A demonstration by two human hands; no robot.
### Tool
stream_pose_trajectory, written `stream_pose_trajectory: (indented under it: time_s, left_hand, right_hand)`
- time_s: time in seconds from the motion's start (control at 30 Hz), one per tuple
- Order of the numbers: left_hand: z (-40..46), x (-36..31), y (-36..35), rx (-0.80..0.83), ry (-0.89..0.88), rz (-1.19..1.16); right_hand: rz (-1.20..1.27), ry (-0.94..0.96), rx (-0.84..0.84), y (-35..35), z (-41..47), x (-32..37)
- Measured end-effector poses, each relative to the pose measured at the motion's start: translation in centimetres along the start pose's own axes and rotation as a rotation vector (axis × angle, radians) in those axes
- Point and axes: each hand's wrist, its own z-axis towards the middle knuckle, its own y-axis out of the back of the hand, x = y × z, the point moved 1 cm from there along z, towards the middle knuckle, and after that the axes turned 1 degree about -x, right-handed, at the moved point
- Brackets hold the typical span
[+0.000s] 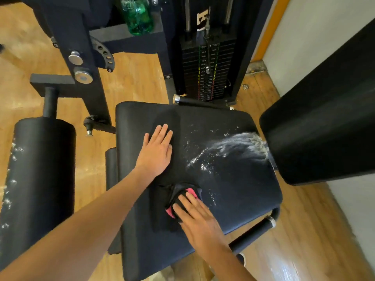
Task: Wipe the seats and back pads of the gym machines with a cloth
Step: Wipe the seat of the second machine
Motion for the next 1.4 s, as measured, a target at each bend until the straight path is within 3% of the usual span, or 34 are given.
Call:
stream_pose_trajectory:
  time_s: [0.23,0.4,0.53,0.7,0.77,0.9,1.07,1.4]
  left_hand:
    - [1.9,1.4,0.3,0.029,-0.077,0.087]
    - [2.0,1.5,0.3,0.024,-0.087,0.095]
    - [2.7,1.8,0.5,0.012,-0.119,0.118]
    - [2.9,1.9,0.2,0.001,-0.104,0.127]
    - [2.9,1.9,0.1,-0.007,-0.105,0.130]
    - [3.0,1.9,0.0,-0.019,-0.107,0.135]
    - [3.1,1.9,-0.2,-0.047,-0.110,0.142]
    - [3.1,1.8,-0.3,-0.064,-0.103,0.151]
  right_hand:
    - [0.037,-0.134,-0.132,0.0,2.4,0.0]
    - [0.231,-0.242,-0.225,0.9,3.9,-0.5]
    - [0.450,-0.502,-0.259,4.1,6.4,-2.5]
    - [0.606,-0.871,-0.531,7.8,10.6,-7.8]
    - [0.628,-0.902,-0.573,8.5,12.6,-10.1]
    - [0.530,-0.777,-0.467,8.5,15.9,-12.7]
    - [0.315,-0.627,-0.045,4.1,17.3,-12.8]
    - [0.233,-0.657,0.025,3.5,18.6,-14.2]
